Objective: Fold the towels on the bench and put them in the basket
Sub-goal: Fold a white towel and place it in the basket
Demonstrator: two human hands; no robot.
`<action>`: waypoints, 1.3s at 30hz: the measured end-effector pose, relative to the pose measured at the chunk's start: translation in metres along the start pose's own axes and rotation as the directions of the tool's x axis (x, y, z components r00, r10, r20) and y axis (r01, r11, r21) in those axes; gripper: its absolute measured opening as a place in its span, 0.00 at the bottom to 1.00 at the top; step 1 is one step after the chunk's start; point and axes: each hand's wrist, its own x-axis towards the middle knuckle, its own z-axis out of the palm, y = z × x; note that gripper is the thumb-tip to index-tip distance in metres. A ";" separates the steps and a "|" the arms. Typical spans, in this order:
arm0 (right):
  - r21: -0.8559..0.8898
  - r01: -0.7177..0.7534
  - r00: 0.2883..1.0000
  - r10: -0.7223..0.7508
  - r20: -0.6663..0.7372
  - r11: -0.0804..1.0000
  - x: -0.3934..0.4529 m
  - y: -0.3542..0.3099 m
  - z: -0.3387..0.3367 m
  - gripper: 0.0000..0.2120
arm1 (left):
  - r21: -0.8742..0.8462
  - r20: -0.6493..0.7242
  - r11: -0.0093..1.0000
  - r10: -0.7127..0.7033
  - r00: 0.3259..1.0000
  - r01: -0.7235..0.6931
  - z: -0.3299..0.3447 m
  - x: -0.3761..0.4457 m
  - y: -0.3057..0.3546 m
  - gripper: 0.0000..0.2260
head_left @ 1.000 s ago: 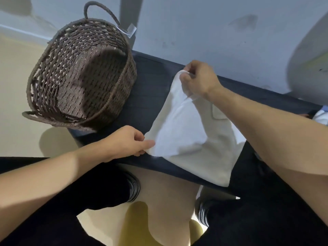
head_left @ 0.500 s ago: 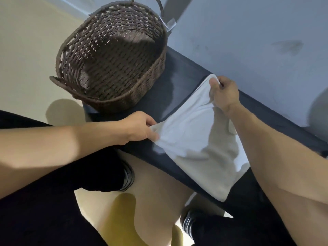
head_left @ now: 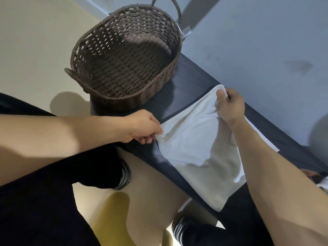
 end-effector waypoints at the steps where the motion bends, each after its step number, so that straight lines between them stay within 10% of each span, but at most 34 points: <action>1: -0.004 -0.002 1.000 0.002 -0.002 1.000 -0.001 0.000 0.000 0.17 | 0.059 -0.030 0.998 0.029 0.999 -0.027 -0.002 0.001 -0.002 0.03; 5: 0.011 -0.040 0.999 0.040 -0.027 0.999 -0.001 -0.004 0.005 0.15 | 0.237 -0.086 0.971 0.054 0.995 -0.033 -0.008 0.005 -0.009 0.07; 11: -0.044 0.016 0.994 -0.020 -0.109 0.999 0.001 -0.017 0.007 0.13 | -0.038 -0.107 0.999 0.033 0.994 -0.037 -0.010 0.008 -0.011 0.11; 18: -0.260 -0.031 0.999 0.039 0.023 0.965 0.013 -0.026 0.002 0.11 | 0.558 -0.062 0.797 0.317 0.946 -0.231 -0.014 0.001 -0.025 0.10; 32: -0.435 -0.031 0.987 0.096 0.128 0.900 0.025 -0.036 -0.008 0.07 | 0.410 -0.069 0.891 0.245 0.967 -0.197 -0.026 0.010 -0.025 0.17; 39: -0.416 0.023 0.998 0.001 0.057 0.909 0.033 -0.035 -0.003 0.08 | 0.270 -0.053 0.955 0.140 0.989 -0.121 -0.029 0.014 -0.026 0.05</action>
